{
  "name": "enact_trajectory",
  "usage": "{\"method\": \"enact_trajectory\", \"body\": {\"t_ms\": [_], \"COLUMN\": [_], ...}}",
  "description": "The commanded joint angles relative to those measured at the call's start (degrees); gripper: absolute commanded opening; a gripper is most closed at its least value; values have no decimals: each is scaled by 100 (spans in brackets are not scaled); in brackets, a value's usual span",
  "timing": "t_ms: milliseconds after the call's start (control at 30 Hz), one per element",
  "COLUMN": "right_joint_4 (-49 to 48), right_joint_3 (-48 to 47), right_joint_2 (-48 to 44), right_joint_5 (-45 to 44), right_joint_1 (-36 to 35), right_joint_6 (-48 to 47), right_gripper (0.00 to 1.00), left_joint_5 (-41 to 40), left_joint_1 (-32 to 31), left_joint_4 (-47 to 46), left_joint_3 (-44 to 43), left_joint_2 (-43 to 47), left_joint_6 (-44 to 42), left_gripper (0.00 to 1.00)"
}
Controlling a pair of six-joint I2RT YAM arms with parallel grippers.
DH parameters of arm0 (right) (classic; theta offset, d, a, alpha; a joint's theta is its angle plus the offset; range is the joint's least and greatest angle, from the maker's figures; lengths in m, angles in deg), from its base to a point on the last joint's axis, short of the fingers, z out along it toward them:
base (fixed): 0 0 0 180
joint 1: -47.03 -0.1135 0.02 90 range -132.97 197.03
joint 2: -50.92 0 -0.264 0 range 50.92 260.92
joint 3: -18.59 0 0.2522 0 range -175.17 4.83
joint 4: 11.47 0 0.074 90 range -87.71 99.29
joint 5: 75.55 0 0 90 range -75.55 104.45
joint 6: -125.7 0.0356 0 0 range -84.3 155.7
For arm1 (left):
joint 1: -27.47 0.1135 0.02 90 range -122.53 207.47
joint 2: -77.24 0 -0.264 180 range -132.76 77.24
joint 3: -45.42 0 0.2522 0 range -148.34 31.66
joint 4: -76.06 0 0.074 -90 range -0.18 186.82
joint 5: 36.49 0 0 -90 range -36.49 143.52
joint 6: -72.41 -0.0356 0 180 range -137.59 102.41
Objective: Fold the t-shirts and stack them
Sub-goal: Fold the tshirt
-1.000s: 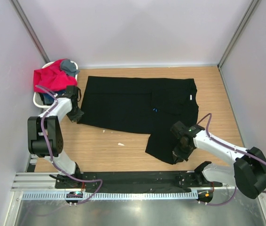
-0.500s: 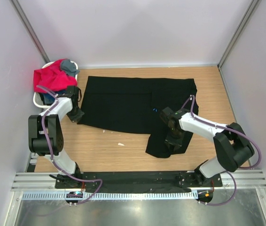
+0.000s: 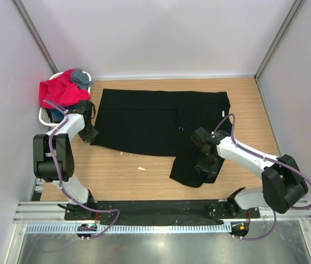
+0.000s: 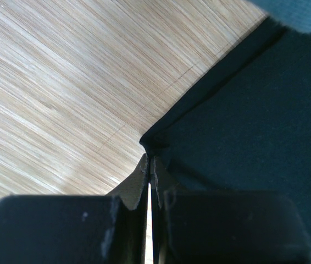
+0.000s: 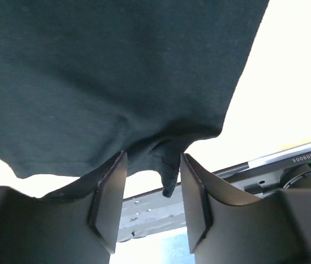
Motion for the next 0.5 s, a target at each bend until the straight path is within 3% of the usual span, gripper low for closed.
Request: {"method": "enact_trajectory", "body": {"t_ms": [0,333,433,467], "right_joint_4": [-82,-109,13,14], "right_joint_3": [118,294,312,312], "right_joint_2": [-134,-107,-204,-230], "right_joint_5": [-24,125,152,143], "right_joint_1": [7,-1,7,-1], "right_joint_6": [245,394,482,500], "right_gripper": [48,28,14,4], "left_joint_5": [-18,-53,-45,-36], "left_joint_1": [57,57,48,48], "left_joint_4": [-106,-114,-114,-106], "left_joint_3": [-59,12,3,3], "left_joint_2": [86,191,200,200], "left_joint_6": [-126,-161,-161,-161], "left_gripper": [0,0,0,0]}}
